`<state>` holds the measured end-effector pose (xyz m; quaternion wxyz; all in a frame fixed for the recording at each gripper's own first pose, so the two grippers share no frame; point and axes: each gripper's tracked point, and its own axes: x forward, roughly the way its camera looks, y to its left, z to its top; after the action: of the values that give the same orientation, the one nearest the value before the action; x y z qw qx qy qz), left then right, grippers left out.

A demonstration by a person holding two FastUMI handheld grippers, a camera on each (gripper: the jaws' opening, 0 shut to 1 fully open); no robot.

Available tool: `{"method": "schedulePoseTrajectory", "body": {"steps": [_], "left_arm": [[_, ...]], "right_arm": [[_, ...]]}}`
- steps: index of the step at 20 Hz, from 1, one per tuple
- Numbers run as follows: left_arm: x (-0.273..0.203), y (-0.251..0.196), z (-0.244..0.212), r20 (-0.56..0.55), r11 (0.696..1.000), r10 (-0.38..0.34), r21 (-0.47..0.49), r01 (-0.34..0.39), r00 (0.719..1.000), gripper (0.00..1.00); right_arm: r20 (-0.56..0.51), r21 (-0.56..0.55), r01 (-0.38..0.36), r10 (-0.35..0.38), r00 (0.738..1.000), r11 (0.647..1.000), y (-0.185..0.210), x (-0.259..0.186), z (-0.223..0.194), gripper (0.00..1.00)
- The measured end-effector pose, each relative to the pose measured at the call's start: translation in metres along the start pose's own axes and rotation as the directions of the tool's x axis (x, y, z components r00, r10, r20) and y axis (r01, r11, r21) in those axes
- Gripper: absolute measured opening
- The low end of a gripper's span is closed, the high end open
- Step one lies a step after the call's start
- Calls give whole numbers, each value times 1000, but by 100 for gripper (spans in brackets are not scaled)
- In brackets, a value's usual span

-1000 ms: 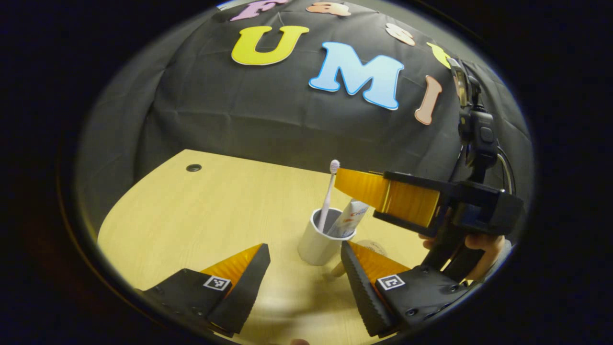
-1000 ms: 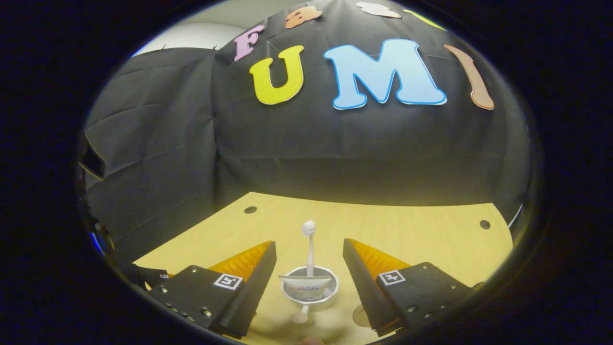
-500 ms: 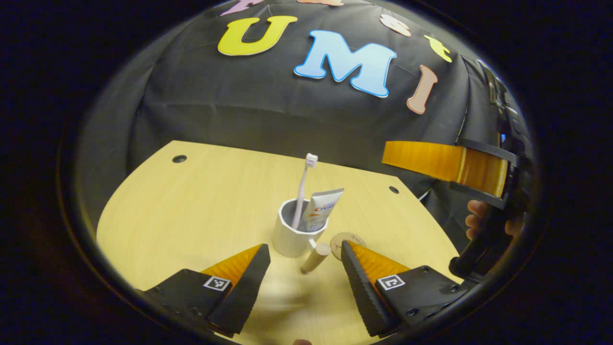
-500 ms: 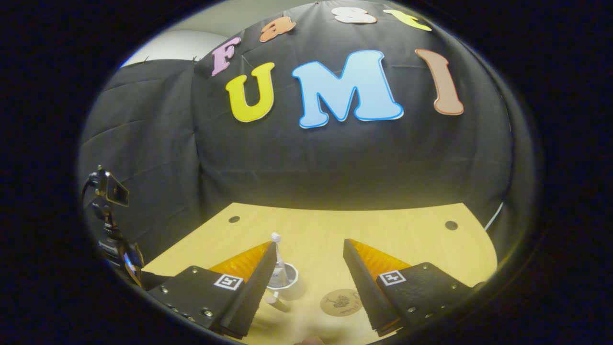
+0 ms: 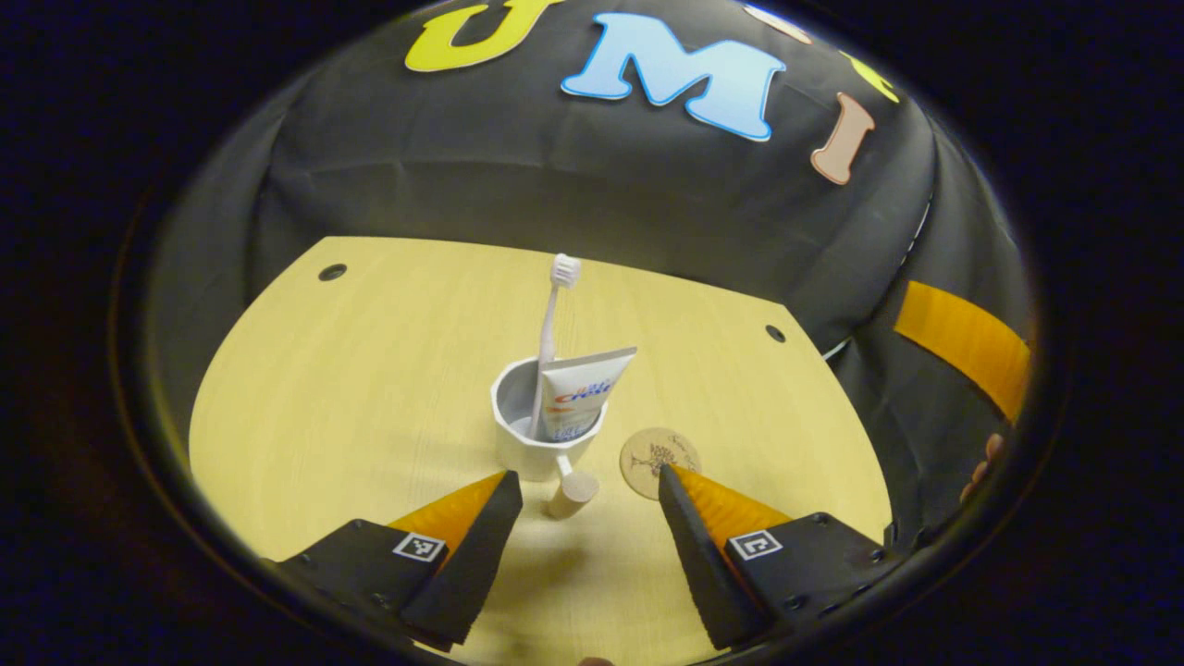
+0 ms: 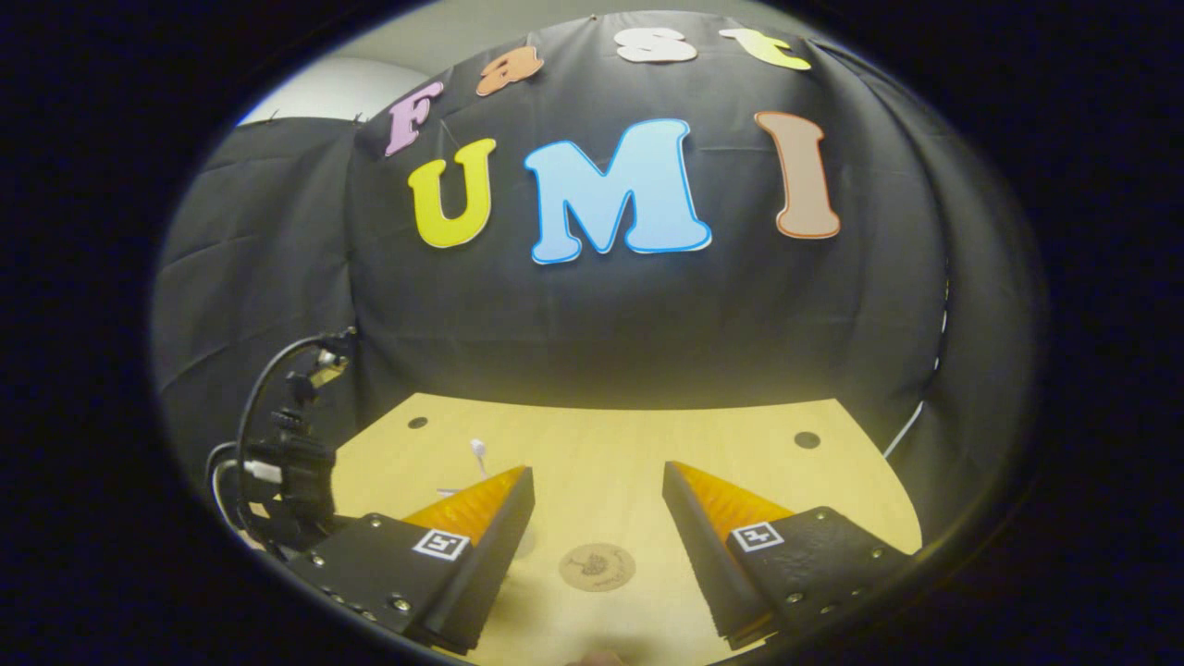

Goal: Put the toothbrush and toothpaste on the desktop into the cup, then pick up the cup and place it on the coaster on the desktop.

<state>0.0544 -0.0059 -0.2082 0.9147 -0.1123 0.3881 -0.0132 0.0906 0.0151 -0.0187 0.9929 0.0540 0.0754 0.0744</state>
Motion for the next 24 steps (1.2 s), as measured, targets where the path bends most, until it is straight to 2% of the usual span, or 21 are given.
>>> {"method": "schedulePoseTrajectory", "body": {"steps": [4,5,6,12,13,14,17,19,20,21,22,24], "left_arm": [[24,7,-8,-114,998,53,-11,-55,992,92],[29,8,-8,-133,998,65,-9,-67,989,95],[33,9,-8,-147,997,74,-9,-76,986,92],[60,14,-12,-249,992,103,-42,-117,963,92],[64,16,-12,-258,991,110,-48,-127,960,95],[66,19,-12,-273,988,119,-58,-140,955,92],[73,30,-18,-308,981,147,-74,-178,940,92],[80,37,-21,-327,977,162,-81,-199,931,77],[80,37,-22,-335,975,166,-84,-205,928,64],[81,37,-21,-342,975,160,-94,-203,926,63],[81,37,-21,-352,973,159,-102,-207,922,70],[83,33,-25,-360,971,151,-119,-205,921,54]], "right_arm": [[-32,8,15,-15,999,1000,-17,-5,-11,88],[-43,11,17,-17,999,1000,-20,-5,-15,88],[-54,9,22,-21,998,1000,-23,-5,-19,88],[-104,-8,22,-23,994,1000,-40,4,-33,88],[-113,-5,21,-21,993,1000,-41,6,-36,88],[-125,-2,19,-19,992,1000,-44,7,-40,88],[-154,2,21,-21,988,1000,-51,10,-50,88],[-169,12,23,-21,985,1000,-57,12,-54,88],[-173,19,24,-21,985,1000,-59,12,-56,88],[-176,25,26,-22,984,999,-61,13,-56,88],[-178,30,28,-22,984,999,-64,13,-56,88],[-182,33,36,-29,983,999,-68,15,-57,88]]}}
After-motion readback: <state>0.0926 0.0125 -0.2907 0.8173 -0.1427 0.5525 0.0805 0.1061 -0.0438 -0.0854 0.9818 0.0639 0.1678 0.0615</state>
